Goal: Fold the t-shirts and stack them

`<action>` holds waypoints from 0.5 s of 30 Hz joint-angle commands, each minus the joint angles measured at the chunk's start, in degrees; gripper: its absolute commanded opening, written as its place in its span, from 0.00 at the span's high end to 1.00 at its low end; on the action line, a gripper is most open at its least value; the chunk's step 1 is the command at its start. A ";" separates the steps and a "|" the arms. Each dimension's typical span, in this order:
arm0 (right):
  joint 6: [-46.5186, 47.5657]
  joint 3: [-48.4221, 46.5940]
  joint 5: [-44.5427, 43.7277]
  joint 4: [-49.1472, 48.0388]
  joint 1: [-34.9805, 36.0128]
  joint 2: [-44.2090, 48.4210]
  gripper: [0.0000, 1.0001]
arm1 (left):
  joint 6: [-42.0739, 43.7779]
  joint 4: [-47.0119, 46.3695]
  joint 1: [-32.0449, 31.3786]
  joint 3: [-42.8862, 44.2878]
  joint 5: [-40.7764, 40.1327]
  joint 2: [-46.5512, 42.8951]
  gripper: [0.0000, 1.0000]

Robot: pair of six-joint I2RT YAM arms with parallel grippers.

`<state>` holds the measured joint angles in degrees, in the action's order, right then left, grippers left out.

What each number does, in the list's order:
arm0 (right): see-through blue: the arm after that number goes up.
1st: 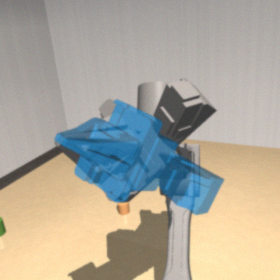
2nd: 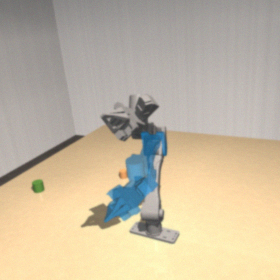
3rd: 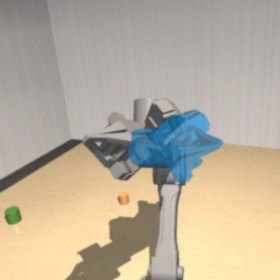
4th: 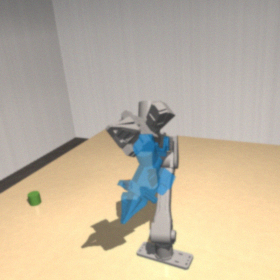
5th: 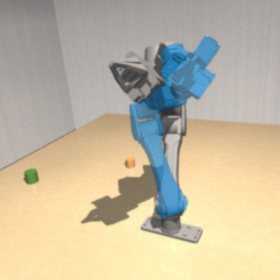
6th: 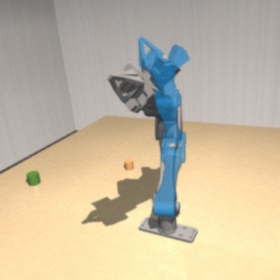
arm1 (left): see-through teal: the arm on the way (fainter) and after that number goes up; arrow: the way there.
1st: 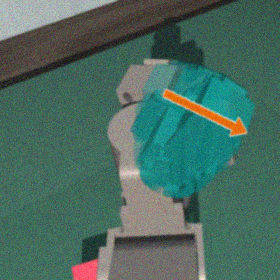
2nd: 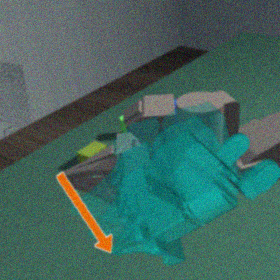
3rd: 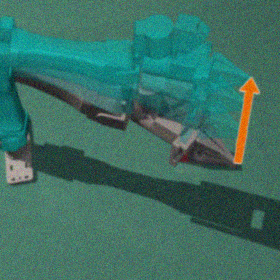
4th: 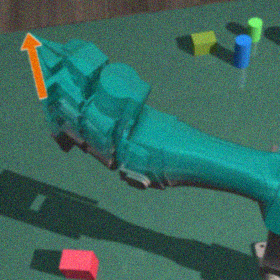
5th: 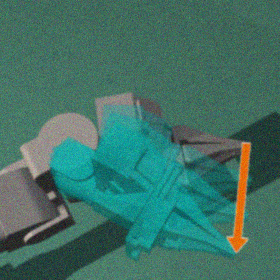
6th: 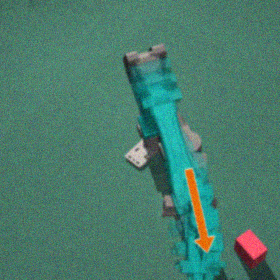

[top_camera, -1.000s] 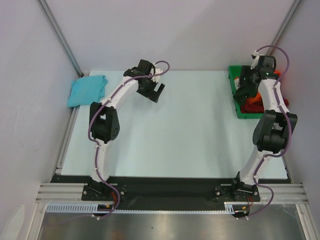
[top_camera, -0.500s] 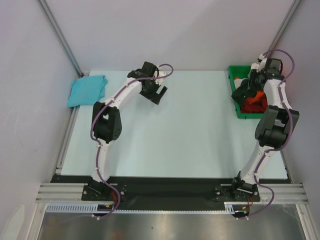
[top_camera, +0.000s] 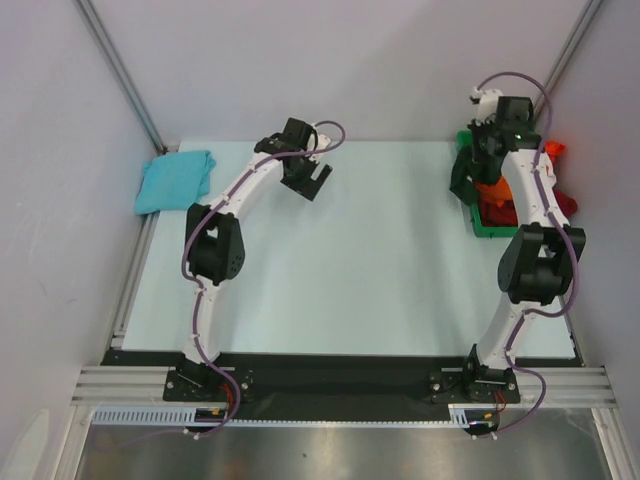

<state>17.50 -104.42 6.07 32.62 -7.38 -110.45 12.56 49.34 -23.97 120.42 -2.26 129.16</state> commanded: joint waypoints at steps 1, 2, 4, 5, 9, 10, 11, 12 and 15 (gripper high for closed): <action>7.19 -7.54 -1.67 -5.46 7.01 10.07 1.00 | 0.36 -2.85 1.37 4.73 -3.80 -0.49 0.00; 7.55 -8.16 -1.93 -6.07 7.20 10.60 1.00 | 0.45 -2.85 1.73 5.00 -3.89 -0.40 0.00; 8.69 -11.04 -3.07 -7.31 11.57 11.05 1.00 | 0.63 -3.20 2.69 5.17 -4.50 -0.32 0.00; 8.78 -12.28 -3.08 -7.48 12.47 10.96 1.00 | 0.63 -3.29 2.96 5.17 -5.03 -0.23 0.00; 10.97 -19.93 -1.94 -7.75 18.35 10.79 1.00 | 0.28 -3.81 4.45 5.00 -7.05 -0.49 0.00; 11.50 -20.81 -1.41 -8.10 19.49 11.05 1.00 | 0.01 -3.99 5.15 4.83 -7.32 -0.67 0.00; 12.29 -22.30 -1.41 -8.54 21.85 11.22 1.00 | -0.08 -3.99 5.42 4.74 -7.40 -0.93 0.00; 12.56 -22.93 -1.32 -9.24 22.92 11.57 1.00 | -0.16 -4.16 5.86 4.74 -7.75 -1.11 0.00; 12.21 -25.65 -1.41 -9.68 26.27 11.75 1.00 | -0.25 -4.60 7.09 4.56 -9.25 -1.55 0.00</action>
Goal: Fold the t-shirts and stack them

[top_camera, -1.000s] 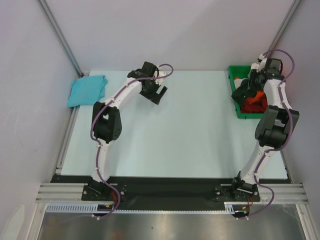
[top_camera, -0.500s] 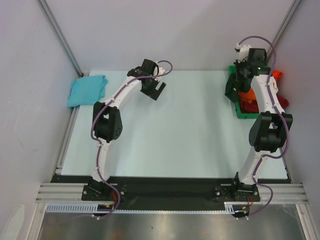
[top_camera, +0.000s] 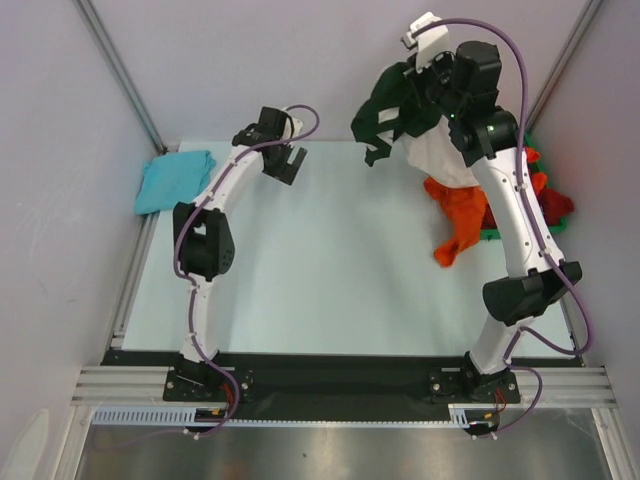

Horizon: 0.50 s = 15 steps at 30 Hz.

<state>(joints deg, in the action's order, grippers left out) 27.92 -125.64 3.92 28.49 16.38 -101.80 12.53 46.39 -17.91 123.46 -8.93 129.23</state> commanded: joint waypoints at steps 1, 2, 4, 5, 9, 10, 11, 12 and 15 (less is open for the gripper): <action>1.52 -4.96 0.47 -5.64 3.12 3.18 1.00 | -0.23 -1.74 1.65 1.52 -3.72 -1.79 0.00; 1.26 -5.40 0.30 -5.99 3.48 3.27 1.00 | -0.32 -2.18 1.91 1.52 -4.25 -1.96 0.00; 0.56 -6.19 -0.14 -5.90 4.27 3.45 1.00 | -0.32 -2.45 2.70 1.35 -5.22 -2.31 0.00; 0.21 -6.10 -0.32 -6.08 4.36 3.62 1.00 | -0.32 -2.71 2.97 1.17 -5.83 -2.40 0.00; -0.59 -6.28 -0.49 -5.99 4.62 4.15 1.00 | -0.41 -3.06 4.20 1.00 -6.19 -2.58 0.00; -1.02 -6.89 -0.50 -5.99 4.97 4.15 1.00 | -0.23 -3.06 4.55 0.99 -6.36 -2.67 0.00; -1.11 -7.50 -0.41 -5.90 5.24 4.07 1.00 | -0.23 -3.15 4.64 1.08 -6.54 -2.49 0.00; -1.03 -8.29 -0.15 -5.73 5.50 4.06 1.00 | -0.23 -3.24 4.81 1.08 -6.98 -2.49 0.00; 0.55 -12.16 0.99 -4.41 8.04 2.84 1.00 | -0.32 -3.68 5.43 1.26 -7.42 -2.23 0.00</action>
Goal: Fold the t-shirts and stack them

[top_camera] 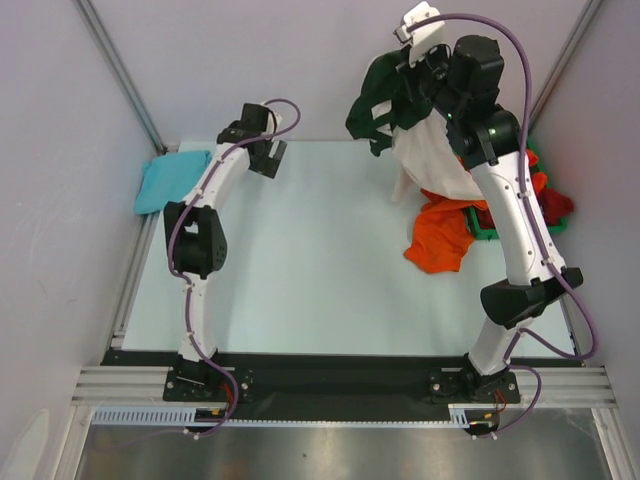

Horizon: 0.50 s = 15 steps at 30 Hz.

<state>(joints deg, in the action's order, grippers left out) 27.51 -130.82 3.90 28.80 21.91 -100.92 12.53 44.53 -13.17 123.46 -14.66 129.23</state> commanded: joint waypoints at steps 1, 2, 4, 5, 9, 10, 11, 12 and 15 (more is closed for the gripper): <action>1.58 -7.86 1.98 -4.54 3.31 1.70 1.00 | 0.12 -1.82 1.12 1.43 -1.78 -1.97 0.00; 2.19 -8.91 2.51 -4.63 4.97 1.35 1.00 | 0.12 -1.91 1.39 1.61 -1.87 -1.44 0.00; 2.29 -9.53 4.35 -5.68 6.21 1.26 1.00 | 0.03 -2.08 2.35 2.48 -2.31 -0.82 0.00; 1.59 -9.80 5.14 -6.73 7.08 1.00 1.00 | 0.12 -2.17 2.79 2.75 -2.57 -0.21 0.00; -1.04 -13.57 7.61 -9.10 8.06 -0.85 1.00 | 0.38 -2.61 4.46 4.94 -3.89 0.50 0.00; -1.40 -13.93 8.05 -9.37 8.15 -1.11 1.00 | 0.47 -2.78 5.08 5.12 -4.24 0.32 0.00; -1.58 -14.19 8.23 -9.63 8.15 -1.20 1.00 | 0.47 -2.96 5.43 5.21 -4.33 0.23 0.00; -1.75 -13.93 7.97 -9.64 8.41 -1.29 1.00 | 0.47 -2.96 5.87 5.13 -4.33 -0.11 0.00; -1.84 -5.21 3.51 -9.89 8.32 0.54 0.77 | 0.12 -2.70 6.57 4.69 -4.42 -0.90 0.00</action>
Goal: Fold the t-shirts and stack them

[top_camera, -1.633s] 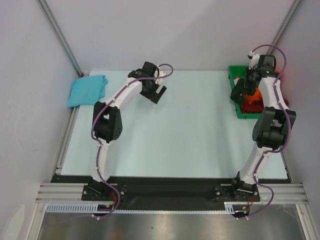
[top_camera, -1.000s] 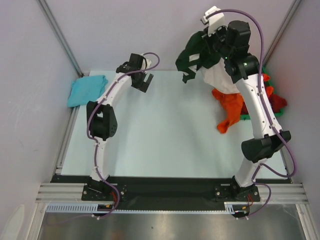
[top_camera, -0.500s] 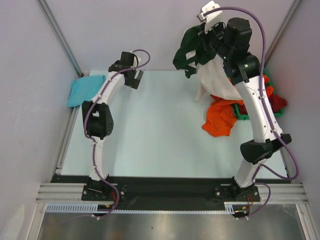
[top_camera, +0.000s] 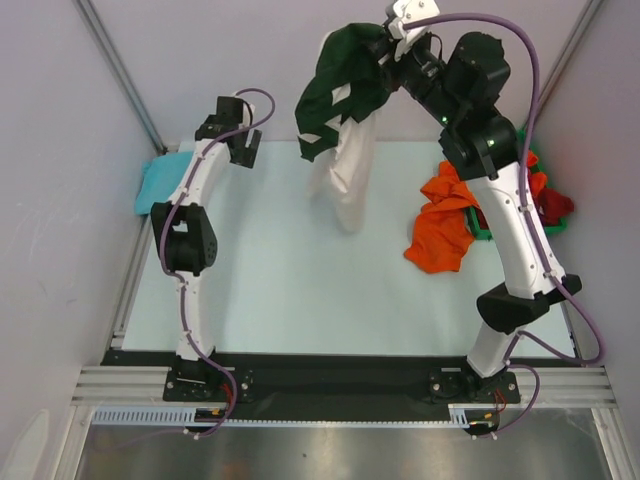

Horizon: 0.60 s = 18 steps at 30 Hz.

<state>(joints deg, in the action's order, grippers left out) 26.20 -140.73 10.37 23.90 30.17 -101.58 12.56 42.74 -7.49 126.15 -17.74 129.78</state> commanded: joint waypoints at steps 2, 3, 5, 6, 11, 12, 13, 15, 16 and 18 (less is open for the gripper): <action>-0.36 14.03 -6.05 -9.47 -0.29 4.44 0.26 | 0.10 -0.91 1.24 1.56 -1.07 -1.81 0.00; -0.01 20.08 -6.67 -10.97 -1.33 6.20 0.17 | -0.16 -0.91 1.51 1.04 -0.98 -2.33 0.00; 0.26 34.50 -6.33 -13.53 -2.66 11.13 0.06 | -0.25 -0.82 1.77 0.51 -0.63 -2.60 0.00; -0.18 38.30 -5.55 -13.18 -3.53 12.36 0.05 | -0.25 -0.82 1.86 0.42 -0.55 -2.77 0.00; -0.10 54.21 -2.73 -1.51 -9.69 12.38 0.00 | -0.34 -0.73 1.95 0.59 0.33 -2.60 0.00; 0.08 56.24 -3.16 -0.53 -10.39 12.11 0.00 | -0.51 -0.64 1.95 0.68 0.60 -2.60 0.00; 0.43 58.00 -2.90 0.09 -11.09 11.85 0.00 | -0.60 -0.47 1.95 0.77 0.77 -2.51 0.00; 1.22 62.40 -4.65 -0.60 -12.42 11.06 0.00 | -0.86 -0.29 1.95 0.59 0.95 -2.42 0.00; 1.75 63.29 -5.09 -1.04 -12.77 10.53 0.00 | -0.87 -0.20 1.95 0.59 1.12 -2.34 0.00; 2.98 65.92 -6.06 -2.18 -14.17 9.39 0.00 | -0.95 0.06 1.95 0.24 1.39 -2.34 0.00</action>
<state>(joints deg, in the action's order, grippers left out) 27.14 -75.92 5.69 23.49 16.88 -92.25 12.47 42.74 -5.69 126.13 -17.30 129.78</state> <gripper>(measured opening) 0.995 0.996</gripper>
